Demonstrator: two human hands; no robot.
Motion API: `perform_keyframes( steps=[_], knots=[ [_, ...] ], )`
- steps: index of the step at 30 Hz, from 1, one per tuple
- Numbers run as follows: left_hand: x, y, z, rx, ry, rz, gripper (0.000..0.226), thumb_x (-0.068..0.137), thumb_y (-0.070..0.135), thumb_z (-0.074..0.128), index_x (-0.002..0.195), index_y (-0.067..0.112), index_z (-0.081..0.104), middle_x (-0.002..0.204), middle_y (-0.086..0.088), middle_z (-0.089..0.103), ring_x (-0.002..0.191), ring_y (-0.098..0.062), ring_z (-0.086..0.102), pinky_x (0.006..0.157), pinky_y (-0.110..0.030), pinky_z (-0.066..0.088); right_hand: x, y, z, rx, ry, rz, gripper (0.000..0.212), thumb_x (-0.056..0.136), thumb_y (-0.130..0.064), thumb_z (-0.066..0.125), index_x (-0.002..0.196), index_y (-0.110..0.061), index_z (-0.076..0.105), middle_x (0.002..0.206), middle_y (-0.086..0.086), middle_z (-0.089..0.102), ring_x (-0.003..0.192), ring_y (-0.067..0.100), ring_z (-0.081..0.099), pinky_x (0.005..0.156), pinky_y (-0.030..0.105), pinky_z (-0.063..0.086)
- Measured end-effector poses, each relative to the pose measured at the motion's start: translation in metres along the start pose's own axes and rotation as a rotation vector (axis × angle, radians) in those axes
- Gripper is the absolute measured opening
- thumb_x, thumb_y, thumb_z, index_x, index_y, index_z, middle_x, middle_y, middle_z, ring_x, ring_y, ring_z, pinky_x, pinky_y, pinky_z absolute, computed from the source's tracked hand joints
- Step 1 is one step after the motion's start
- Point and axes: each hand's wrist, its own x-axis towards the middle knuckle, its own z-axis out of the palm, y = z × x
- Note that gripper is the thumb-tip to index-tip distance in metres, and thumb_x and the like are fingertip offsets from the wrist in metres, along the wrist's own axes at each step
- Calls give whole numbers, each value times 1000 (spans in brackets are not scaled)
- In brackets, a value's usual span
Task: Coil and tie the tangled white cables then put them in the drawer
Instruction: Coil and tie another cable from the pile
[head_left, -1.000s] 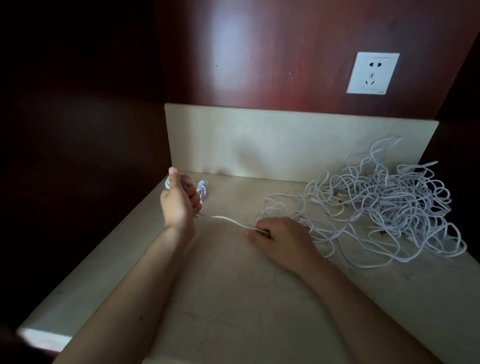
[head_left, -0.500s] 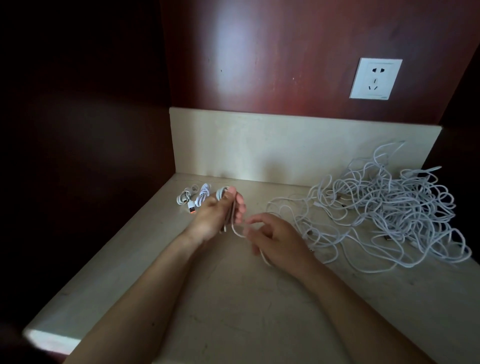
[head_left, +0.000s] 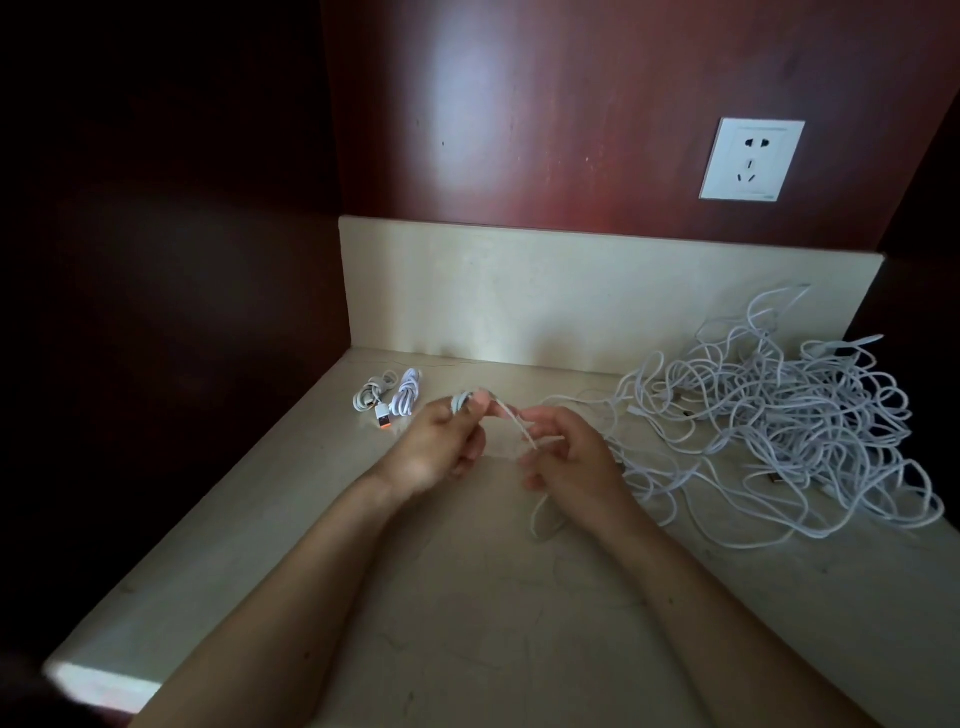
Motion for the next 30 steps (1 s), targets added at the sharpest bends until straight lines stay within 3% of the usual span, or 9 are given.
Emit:
perform_keyframes(
  steps=[4,8,10,13,19,21,24,26,30],
  knots=[
    [-7,1,10,29,-197,-87,31,105,32,37,79,19,48,49,7,38,37,-4,28,36,-14,21,-1,-2,-1,-65,12,-158,29,89,-1,64,101,-28,63,91,-14,64,78,-11,59,74,9,45],
    [-8,3,10,85,-347,35,9,89,4,54,97,8,56,61,6,45,48,-3,39,43,-16,33,1,-1,-5,-69,-34,-232,26,91,1,62,94,-24,70,92,-8,71,85,3,67,81,22,53],
    [-7,2,9,157,-376,125,26,81,-9,56,105,1,58,74,10,56,62,2,50,58,-17,41,2,-2,-6,-27,-57,-210,27,90,3,62,90,-23,70,88,-5,72,82,9,68,76,28,56],
    [-7,-1,8,184,-382,115,31,80,-19,55,100,5,57,73,20,59,67,6,54,63,-14,44,0,-8,-6,53,-125,-141,26,92,6,57,92,-16,70,80,-5,69,65,9,60,60,21,48],
    [-8,-3,14,347,-377,211,23,85,-7,56,95,12,64,82,19,65,81,7,59,74,-14,44,-10,-22,-4,288,-348,14,15,96,3,51,102,-4,62,57,-6,54,40,0,37,41,13,30],
    [-6,-9,14,391,-334,260,12,87,5,55,95,7,64,86,10,65,84,0,60,77,-21,47,-10,-23,-3,316,-325,41,13,97,1,50,97,-7,61,55,-7,52,39,1,28,39,13,24],
    [-1,-18,9,697,-208,240,20,91,32,49,97,21,64,97,5,69,93,-14,63,81,-34,50,-6,-24,-1,366,-216,92,13,96,1,52,88,-7,59,58,1,48,38,2,27,37,13,24],
    [-1,-19,7,849,-117,189,16,94,33,49,99,28,63,102,4,69,98,-18,63,81,-36,49,-4,-24,-1,405,-163,114,14,95,1,52,84,-6,57,60,5,47,37,4,28,36,13,25],
    [-2,-10,13,689,6,220,27,80,47,48,89,25,60,82,4,68,82,-17,64,72,-37,51,2,-20,-5,471,-109,145,11,96,-1,52,86,-6,55,60,3,50,38,5,27,41,19,16]
  ],
)
